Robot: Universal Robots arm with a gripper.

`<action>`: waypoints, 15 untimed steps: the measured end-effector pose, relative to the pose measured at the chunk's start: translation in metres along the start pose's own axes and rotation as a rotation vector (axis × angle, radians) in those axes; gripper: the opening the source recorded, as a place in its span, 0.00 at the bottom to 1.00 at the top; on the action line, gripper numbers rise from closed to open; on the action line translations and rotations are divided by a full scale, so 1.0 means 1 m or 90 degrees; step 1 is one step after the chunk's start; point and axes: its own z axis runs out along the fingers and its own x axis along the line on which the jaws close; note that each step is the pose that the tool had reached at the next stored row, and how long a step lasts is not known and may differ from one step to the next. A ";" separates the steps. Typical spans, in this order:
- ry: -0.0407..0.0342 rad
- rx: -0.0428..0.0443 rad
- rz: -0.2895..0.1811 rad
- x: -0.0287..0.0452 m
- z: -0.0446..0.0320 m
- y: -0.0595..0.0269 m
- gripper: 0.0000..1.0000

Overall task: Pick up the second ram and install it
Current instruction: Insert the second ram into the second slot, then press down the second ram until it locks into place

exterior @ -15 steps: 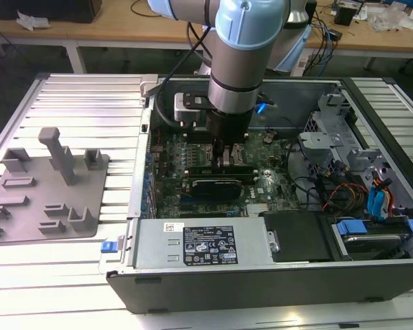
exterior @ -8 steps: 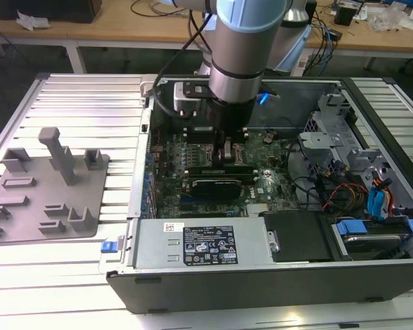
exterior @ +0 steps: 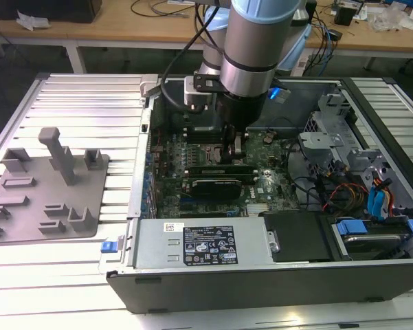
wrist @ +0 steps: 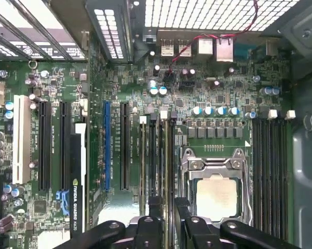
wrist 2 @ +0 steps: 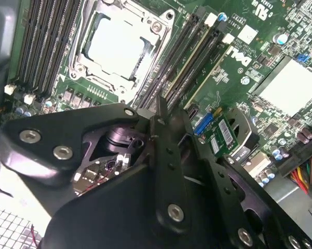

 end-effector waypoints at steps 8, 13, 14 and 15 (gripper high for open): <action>0.0000 0.0000 0.000 0.0000 0.0000 -0.0006 0.08; 0.0000 0.0000 0.000 0.0000 0.0000 -0.0008 0.08; 0.0000 0.0000 0.000 0.0000 0.0000 -0.0009 0.08; 0.0000 0.0000 0.000 0.0000 0.0000 -0.0009 0.08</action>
